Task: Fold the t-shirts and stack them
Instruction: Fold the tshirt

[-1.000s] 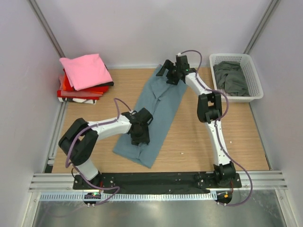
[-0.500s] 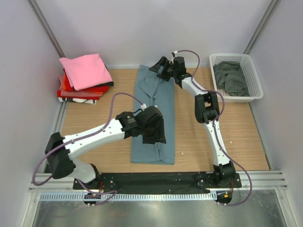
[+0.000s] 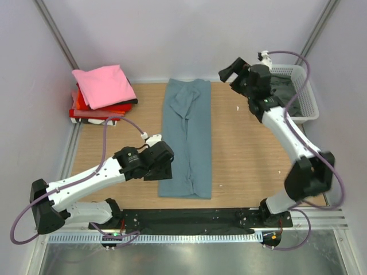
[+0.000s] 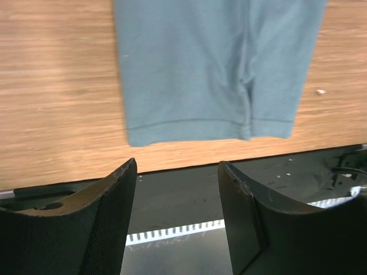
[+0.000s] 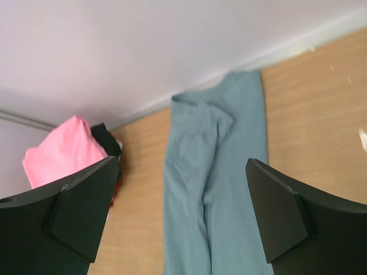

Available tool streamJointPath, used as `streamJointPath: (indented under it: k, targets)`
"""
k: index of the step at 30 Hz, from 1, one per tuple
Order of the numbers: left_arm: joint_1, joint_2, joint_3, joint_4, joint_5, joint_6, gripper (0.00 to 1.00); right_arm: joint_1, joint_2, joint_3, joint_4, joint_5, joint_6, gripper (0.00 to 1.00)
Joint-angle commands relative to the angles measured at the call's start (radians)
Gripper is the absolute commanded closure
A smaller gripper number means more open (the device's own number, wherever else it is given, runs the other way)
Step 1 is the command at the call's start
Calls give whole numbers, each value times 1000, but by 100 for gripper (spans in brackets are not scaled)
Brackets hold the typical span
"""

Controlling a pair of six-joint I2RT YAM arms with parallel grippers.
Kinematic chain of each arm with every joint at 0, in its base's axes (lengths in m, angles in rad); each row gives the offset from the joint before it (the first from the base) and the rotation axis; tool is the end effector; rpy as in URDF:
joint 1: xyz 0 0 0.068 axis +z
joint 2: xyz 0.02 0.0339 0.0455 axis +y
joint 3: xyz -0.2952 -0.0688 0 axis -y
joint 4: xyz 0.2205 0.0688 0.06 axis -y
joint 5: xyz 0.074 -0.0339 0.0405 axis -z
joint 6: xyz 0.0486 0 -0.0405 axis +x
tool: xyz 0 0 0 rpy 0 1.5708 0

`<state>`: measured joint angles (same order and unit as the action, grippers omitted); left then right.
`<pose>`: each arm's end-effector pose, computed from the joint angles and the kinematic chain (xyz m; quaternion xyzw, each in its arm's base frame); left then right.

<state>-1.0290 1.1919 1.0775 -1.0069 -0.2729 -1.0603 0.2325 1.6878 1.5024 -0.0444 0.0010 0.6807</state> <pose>0.1088 -0.1554 0.3134 -0.0454 0.9652 -0.1243 0.2256 0.3908 0.0925 0.3971 0.1744 0.7639 0.2736 0.5579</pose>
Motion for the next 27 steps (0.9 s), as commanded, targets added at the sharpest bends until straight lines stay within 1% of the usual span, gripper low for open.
streamJointPath:
  k: [1,2,3,4,5,6,7,8,9,11,12,13,14,15,16,18,19,20,22,23,24,25,26,27]
  targets:
    - [27,-74,-114,19,-16,-32,40,65,-233,-249,-191,146,-10,0]
    - [32,-89,-140,57,19,-41,40,88,-341,-301,-260,125,-3,0]
    - [38,-101,-163,73,32,-50,41,146,-396,-414,-290,97,2,0]
    - [38,-124,-206,83,40,-58,41,177,-445,-473,-319,76,23,0]
    - [40,-133,-223,97,44,-66,42,194,-559,-534,-339,33,70,0]
    - [41,-143,-241,102,46,-79,44,212,-612,-648,-375,-45,97,0]
    - [40,-164,-257,106,46,-89,44,249,-670,-697,-406,-71,118,0]
    - [40,-175,-298,125,46,-98,45,264,-762,-735,-443,-84,152,0]
    - [41,-189,-319,140,49,-116,46,284,-808,-801,-516,-93,164,0]
    - [40,-230,-393,200,61,-133,46,341,-879,-855,-578,-134,187,0]
    - [40,-242,-415,221,67,-142,46,362,-942,-899,-618,-142,219,0]
    - [41,-251,-439,247,84,-156,46,382,-968,-921,-638,-138,239,0]
    - [40,-267,-459,289,90,-164,47,433,-1000,-942,-653,-127,259,1]
    - [40,-268,-487,304,93,-168,47,454,-1025,-984,-679,-113,278,3]
    - [40,-268,-494,312,98,-171,47,476,-1062,-1007,-690,-104,316,8]
    - [40,-256,-510,324,90,-175,48,519,-1077,-1069,-681,-99,345,16]
    - [40,-250,-514,329,87,-175,48,533,-1070,-1085,-671,-96,368,24]
    - [40,-246,-519,338,77,-176,48,569,-1061,-1097,-655,-84,379,26]
    - [40,-233,-533,353,77,-176,48,611,-1025,-1107,-612,-44,393,29]
    - [40,-230,-536,370,75,-178,48,667,-977,-1107,-588,-6,407,30]
    - [40,-226,-539,375,72,-179,48,691,-950,-1101,-574,34,414,30]
    - [40,-222,-545,379,70,-179,48,717,-926,-1099,-560,50,425,33]
    - [40,-218,-547,386,67,-179,48,740,-875,-1104,-505,56,448,33]
    - [40,-215,-548,386,64,-181,48,781,-858,-1119,-468,59,463,33]
